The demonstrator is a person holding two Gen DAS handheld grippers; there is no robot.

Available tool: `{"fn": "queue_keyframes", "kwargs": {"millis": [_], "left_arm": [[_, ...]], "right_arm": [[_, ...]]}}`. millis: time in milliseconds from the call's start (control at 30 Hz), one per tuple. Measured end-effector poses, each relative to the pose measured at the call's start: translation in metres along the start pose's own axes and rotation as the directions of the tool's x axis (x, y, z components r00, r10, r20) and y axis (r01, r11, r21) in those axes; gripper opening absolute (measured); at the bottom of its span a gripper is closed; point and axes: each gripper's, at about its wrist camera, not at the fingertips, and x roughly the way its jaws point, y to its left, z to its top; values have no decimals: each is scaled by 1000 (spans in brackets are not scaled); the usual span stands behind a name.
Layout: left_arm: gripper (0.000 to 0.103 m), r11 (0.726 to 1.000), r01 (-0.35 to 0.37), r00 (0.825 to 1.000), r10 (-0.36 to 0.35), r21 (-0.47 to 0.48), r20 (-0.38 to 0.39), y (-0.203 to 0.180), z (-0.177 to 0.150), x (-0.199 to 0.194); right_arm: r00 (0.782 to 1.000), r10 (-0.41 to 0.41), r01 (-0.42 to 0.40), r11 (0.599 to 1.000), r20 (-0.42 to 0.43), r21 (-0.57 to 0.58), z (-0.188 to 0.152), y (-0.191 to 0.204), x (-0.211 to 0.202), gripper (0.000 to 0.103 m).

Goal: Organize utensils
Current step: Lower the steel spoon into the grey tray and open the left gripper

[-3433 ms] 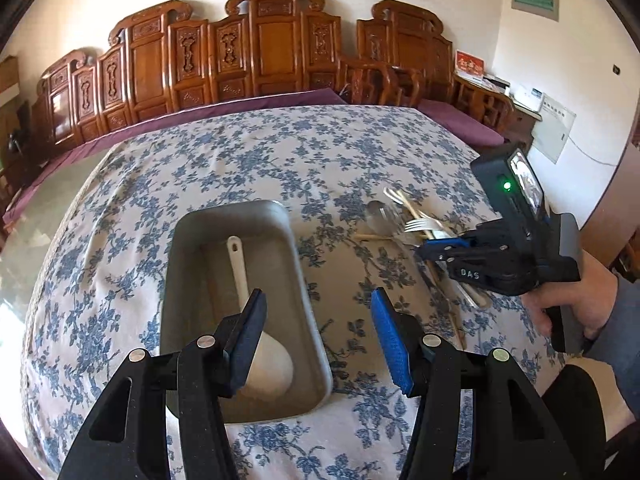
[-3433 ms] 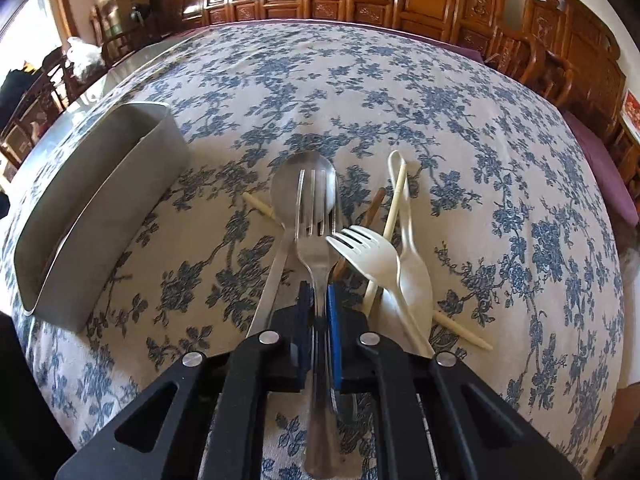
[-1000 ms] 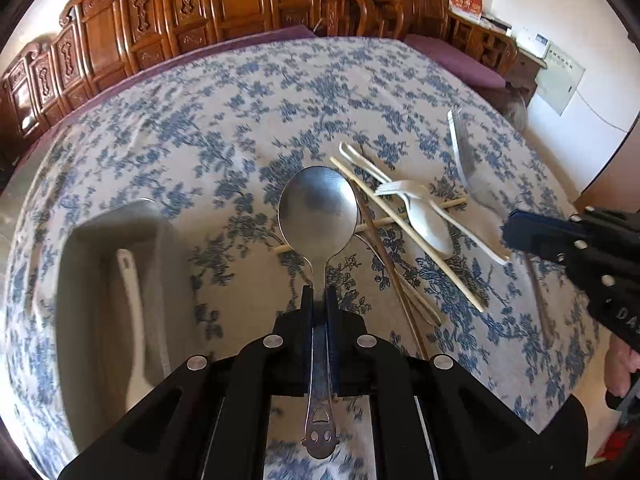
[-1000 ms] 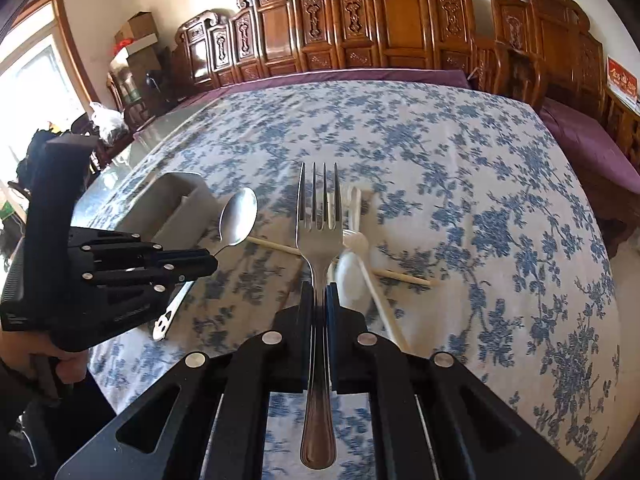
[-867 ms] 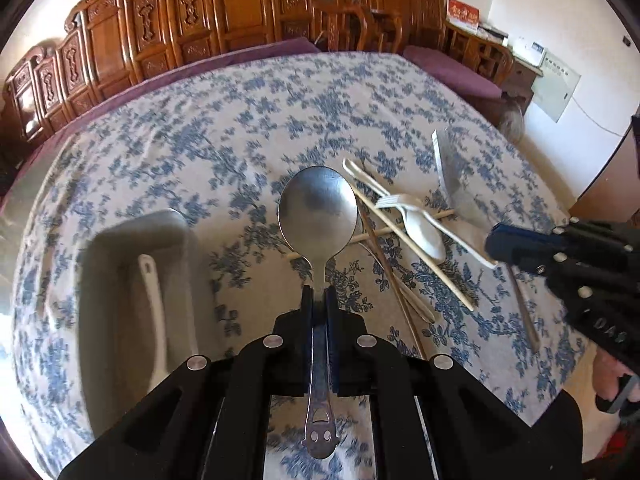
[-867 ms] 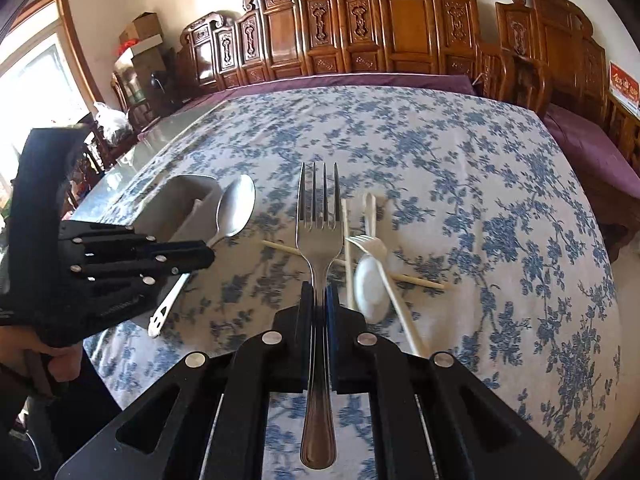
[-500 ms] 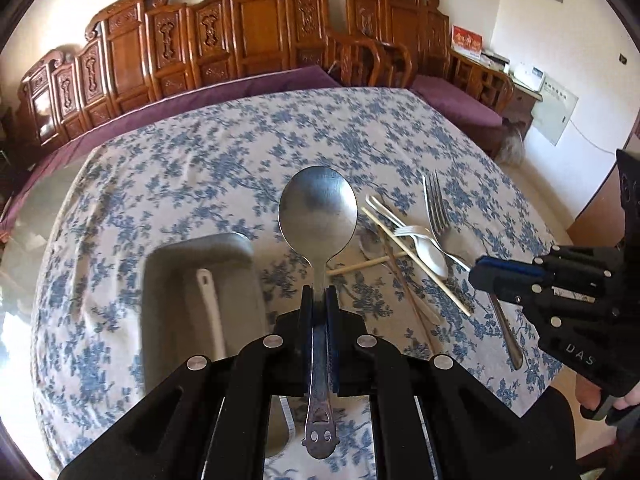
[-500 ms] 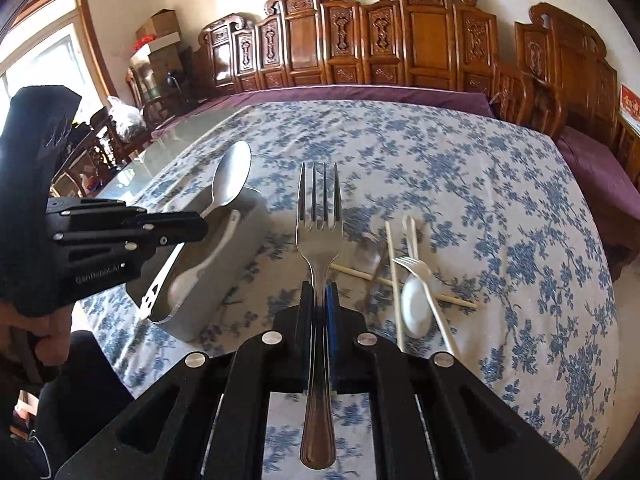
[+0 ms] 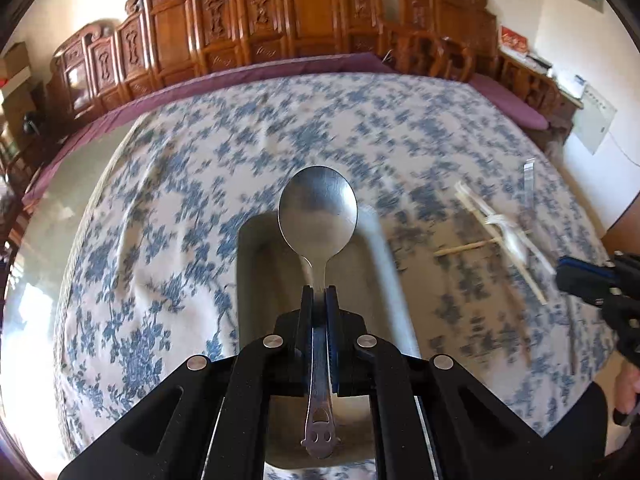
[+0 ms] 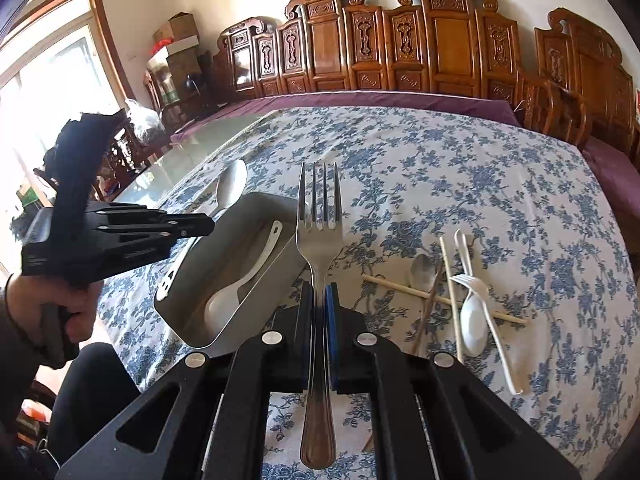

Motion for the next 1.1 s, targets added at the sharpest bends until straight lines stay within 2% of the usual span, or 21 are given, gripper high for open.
{"fn": "queue_keyframes", "kwargs": {"millis": [300,700,967,1100], "left_arm": [[5,999,-30,995,29,-15,-92,7,-14,47],[6,998,-55,990,55,5,-130,1,-18,61],[5,999,-47,997,48,22,-64,3,-23,30],[6,1000,-29,1000,29,9,-4,10,-27,2]], "right_arm": [[1000,0,0,1000,-24,13,-9,-8,10,8],[999,-2,3,1000,-34,26,-13,-14,14,8],[999,9,-9,1000,-36,15,-10,-1,16,8],[999,33,-33,999,-23,4,-3,13,16,8]]}}
